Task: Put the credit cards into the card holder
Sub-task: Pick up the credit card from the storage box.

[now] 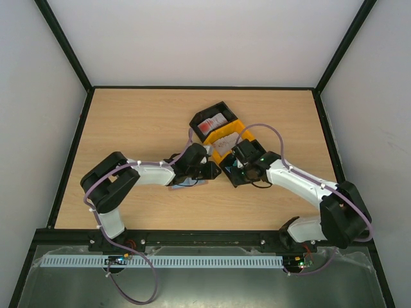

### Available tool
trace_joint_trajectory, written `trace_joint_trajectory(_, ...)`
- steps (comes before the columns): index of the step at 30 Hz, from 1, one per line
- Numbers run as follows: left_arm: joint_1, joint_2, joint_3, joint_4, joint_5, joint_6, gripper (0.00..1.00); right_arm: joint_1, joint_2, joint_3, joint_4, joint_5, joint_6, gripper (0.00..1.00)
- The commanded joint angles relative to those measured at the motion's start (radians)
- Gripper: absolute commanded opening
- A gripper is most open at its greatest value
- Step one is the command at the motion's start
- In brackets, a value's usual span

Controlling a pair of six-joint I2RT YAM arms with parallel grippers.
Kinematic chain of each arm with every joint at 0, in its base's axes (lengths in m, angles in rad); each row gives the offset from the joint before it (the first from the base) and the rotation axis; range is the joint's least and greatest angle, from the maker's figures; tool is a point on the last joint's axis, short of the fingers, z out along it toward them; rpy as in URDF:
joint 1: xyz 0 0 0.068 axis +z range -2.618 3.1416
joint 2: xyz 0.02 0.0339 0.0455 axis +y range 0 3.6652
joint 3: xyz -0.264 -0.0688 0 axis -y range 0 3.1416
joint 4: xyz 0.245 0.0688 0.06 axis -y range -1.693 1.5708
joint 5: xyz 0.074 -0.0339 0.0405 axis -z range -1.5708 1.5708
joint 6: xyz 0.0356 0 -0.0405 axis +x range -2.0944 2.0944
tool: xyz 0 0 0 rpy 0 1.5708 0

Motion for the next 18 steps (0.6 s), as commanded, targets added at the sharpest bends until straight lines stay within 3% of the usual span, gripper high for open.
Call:
trace_joint_trajectory(1, 0.006, 0.010, 0.006, -0.007, 0.005, 0.014, 0.22, 0.007, 0.017, 0.019, -0.052, 0.071, 0.001, 0.15)
trace_joint_trajectory(12, 0.006, 0.018, 0.011, -0.009, 0.013, 0.020, 0.22, 0.009, 0.002, 0.050, -0.087, 0.138, 0.013, 0.20)
trace_joint_trajectory(18, 0.009, 0.010, 0.005, -0.011, 0.005, 0.015, 0.22, 0.029, 0.019, 0.056, -0.056, 0.090, -0.016, 0.36)
